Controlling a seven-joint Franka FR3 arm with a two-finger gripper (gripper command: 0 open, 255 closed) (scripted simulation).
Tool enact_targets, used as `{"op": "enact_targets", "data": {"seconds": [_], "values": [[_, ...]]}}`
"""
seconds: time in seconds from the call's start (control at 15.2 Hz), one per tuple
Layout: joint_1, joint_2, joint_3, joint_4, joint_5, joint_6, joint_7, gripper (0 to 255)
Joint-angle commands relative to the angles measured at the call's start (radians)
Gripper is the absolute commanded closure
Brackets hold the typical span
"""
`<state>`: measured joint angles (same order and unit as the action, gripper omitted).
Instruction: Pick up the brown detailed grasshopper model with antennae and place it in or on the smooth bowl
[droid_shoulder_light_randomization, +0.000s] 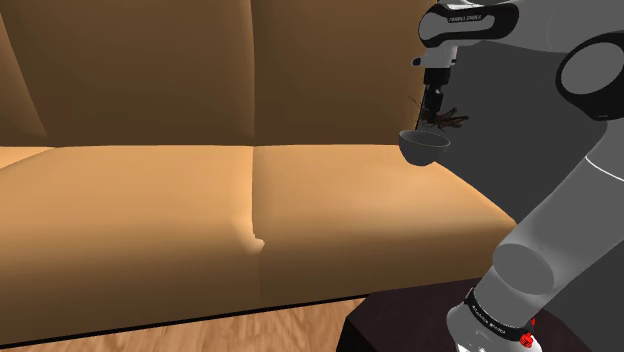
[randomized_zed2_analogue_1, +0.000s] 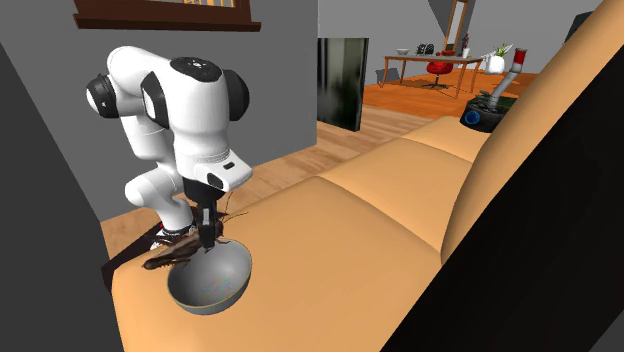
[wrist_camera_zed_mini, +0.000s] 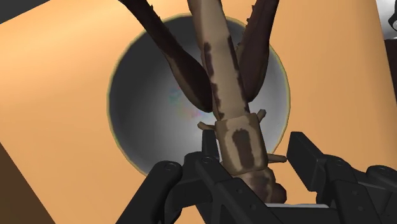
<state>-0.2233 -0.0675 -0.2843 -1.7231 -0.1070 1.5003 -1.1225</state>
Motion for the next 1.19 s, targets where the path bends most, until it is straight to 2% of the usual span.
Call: {"op": "enact_targets", "data": {"seconds": [0.0, 0.26, 0.79, 0.86, 1.12], "values": [[0.0, -0.002, 0.0, -0.028, 0.0, 0.026, 0.003, 255], [0.0, -0.007, 0.0, -0.087, -0.002, 0.081, 0.008, 255], [0.0, -0.007, 0.0, -0.089, -0.002, 0.082, 0.008, 255], [0.0, -0.007, 0.0, -0.089, -0.002, 0.083, 0.008, 0], [0.0, -0.007, 0.0, -0.089, -0.002, 0.083, 0.008, 0]]}}
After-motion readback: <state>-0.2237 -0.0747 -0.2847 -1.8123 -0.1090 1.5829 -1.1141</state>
